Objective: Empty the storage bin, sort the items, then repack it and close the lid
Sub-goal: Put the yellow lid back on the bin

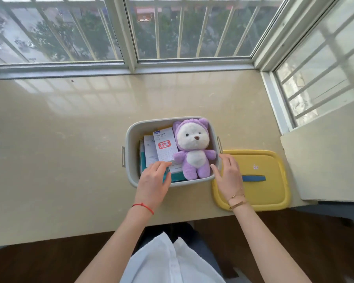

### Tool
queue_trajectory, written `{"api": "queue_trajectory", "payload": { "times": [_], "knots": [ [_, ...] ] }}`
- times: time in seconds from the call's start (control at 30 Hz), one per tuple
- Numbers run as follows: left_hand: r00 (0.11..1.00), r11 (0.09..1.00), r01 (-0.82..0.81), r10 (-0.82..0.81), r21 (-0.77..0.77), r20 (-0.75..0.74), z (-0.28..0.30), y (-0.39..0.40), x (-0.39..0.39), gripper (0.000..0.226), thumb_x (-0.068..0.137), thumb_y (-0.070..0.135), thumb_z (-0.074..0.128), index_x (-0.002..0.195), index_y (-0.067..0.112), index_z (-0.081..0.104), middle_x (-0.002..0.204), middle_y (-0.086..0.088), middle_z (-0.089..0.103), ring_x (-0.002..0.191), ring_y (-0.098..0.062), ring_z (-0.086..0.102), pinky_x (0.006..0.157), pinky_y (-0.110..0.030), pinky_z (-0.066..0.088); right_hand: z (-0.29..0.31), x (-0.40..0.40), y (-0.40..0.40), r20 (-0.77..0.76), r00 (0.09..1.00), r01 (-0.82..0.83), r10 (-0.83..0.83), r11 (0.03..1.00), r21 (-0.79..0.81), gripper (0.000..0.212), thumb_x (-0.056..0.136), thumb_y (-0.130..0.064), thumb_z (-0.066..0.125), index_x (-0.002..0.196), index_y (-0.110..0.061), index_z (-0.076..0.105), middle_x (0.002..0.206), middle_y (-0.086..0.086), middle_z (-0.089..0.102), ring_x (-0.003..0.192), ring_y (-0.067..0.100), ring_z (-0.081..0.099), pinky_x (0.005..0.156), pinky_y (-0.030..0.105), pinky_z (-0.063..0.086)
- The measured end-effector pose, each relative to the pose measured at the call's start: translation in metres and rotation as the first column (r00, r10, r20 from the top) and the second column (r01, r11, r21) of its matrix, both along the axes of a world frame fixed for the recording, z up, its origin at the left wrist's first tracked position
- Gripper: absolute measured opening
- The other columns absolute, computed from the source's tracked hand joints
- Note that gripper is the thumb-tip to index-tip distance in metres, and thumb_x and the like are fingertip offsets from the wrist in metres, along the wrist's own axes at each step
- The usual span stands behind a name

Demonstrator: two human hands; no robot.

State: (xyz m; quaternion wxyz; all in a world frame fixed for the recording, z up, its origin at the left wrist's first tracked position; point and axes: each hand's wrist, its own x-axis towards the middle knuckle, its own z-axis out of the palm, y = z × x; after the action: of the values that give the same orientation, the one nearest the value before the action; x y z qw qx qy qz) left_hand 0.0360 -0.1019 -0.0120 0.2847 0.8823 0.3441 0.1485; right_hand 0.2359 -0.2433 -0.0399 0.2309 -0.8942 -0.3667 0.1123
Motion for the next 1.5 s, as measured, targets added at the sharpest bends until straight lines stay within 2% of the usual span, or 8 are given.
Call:
{"api": "queue_trajectory", "payload": {
  "times": [0.2,0.4,0.53,0.67,0.83,1.03,1.27,1.5],
  "knots": [
    [0.995,0.995,0.096,-0.096,0.011,0.035,-0.007,-0.05,0.04,0.027,0.085,0.021,0.053,0.108,0.013,0.063,0.098,-0.001,0.065,0.09,-0.021,0.062,0.077,-0.036,0.051,-0.01,0.023,-0.094,0.026,0.985,0.174,-0.173,0.983,-0.051,0.037,0.092,-0.028,0.056,0.124,-0.009,0.055,0.121,0.007,0.057,0.114,0.021,0.047,0.098,0.031,0.041],
    [0.986,0.988,0.15,-0.152,-0.03,-0.063,-0.046,-0.134,0.093,0.027,0.079,0.012,0.066,0.106,0.013,0.064,0.096,-0.001,0.066,0.088,-0.021,0.063,0.076,-0.033,0.052,-0.039,0.084,-0.187,-0.043,0.932,0.349,-0.359,0.924,-0.156,0.042,0.093,-0.029,0.053,0.13,-0.008,0.049,0.125,0.012,0.054,0.117,0.027,0.045,0.098,0.041,0.042],
    [0.973,0.99,-0.012,-0.021,-0.14,-0.231,-0.092,-0.171,0.128,0.038,0.082,0.011,0.064,0.12,0.007,0.058,0.114,-0.01,0.063,0.103,-0.028,0.06,0.088,-0.037,0.049,-0.074,0.139,-0.226,-0.1,0.905,0.381,-0.413,0.893,-0.24,0.049,0.093,-0.031,0.052,0.135,-0.008,0.041,0.13,0.014,0.049,0.122,0.03,0.045,0.102,0.044,0.042],
    [0.906,0.938,-0.24,0.124,-0.251,-0.404,-0.132,-0.184,0.16,0.059,0.09,0.022,0.055,0.143,0.006,0.033,0.146,-0.013,0.038,0.133,-0.031,0.036,0.111,-0.041,0.029,-0.106,0.183,-0.236,-0.135,0.92,0.318,-0.369,0.901,-0.295,0.056,0.095,-0.032,0.049,0.142,-0.008,0.033,0.139,0.013,0.043,0.129,0.029,0.039,0.107,0.044,0.038],
    [0.825,0.845,-0.425,0.214,-0.325,-0.523,-0.16,-0.193,0.188,0.078,0.091,0.029,0.056,0.15,0.006,0.01,0.153,-0.015,0.024,0.14,-0.035,0.022,0.113,-0.044,0.022,-0.136,0.204,-0.237,-0.173,0.92,0.282,-0.351,0.901,-0.328,0.06,0.093,-0.035,0.05,0.143,-0.009,0.03,0.142,0.013,0.041,0.131,0.03,0.039,0.107,0.046,0.039],
    [0.844,0.795,-0.468,0.273,-0.385,-0.462,-0.156,-0.199,0.19,0.077,0.087,0.022,0.06,0.148,0.002,0.016,0.147,-0.02,0.033,0.135,-0.037,0.031,0.113,-0.044,0.025,-0.135,0.2,-0.24,-0.246,0.885,0.328,-0.396,0.904,-0.274,0.06,0.093,-0.031,0.053,0.143,-0.004,0.03,0.142,0.016,0.042,0.131,0.032,0.038,0.107,0.043,0.034],
    [0.893,0.845,-0.417,0.311,-0.336,-0.325,-0.097,-0.229,0.167,0.071,0.084,0.007,0.062,0.146,0.003,0.025,0.144,-0.017,0.031,0.132,-0.031,0.036,0.11,-0.036,0.028,-0.089,0.19,-0.265,-0.313,0.827,0.434,-0.466,0.885,-0.171,0.052,0.095,-0.017,0.051,0.141,-0.003,0.032,0.141,0.018,0.037,0.128,0.033,0.042,0.104,0.042,0.039],
    [0.921,0.887,-0.384,0.35,-0.255,-0.169,-0.027,-0.243,0.145,0.073,0.085,0.007,0.063,0.147,0.008,0.025,0.141,-0.01,0.035,0.128,-0.025,0.04,0.107,-0.032,0.034,-0.022,0.166,-0.279,-0.282,0.849,0.436,-0.446,0.894,-0.101,0.048,0.094,-0.015,0.053,0.137,-0.002,0.037,0.135,0.019,0.039,0.118,0.033,0.05,0.097,0.04,0.044]
  ]
}}
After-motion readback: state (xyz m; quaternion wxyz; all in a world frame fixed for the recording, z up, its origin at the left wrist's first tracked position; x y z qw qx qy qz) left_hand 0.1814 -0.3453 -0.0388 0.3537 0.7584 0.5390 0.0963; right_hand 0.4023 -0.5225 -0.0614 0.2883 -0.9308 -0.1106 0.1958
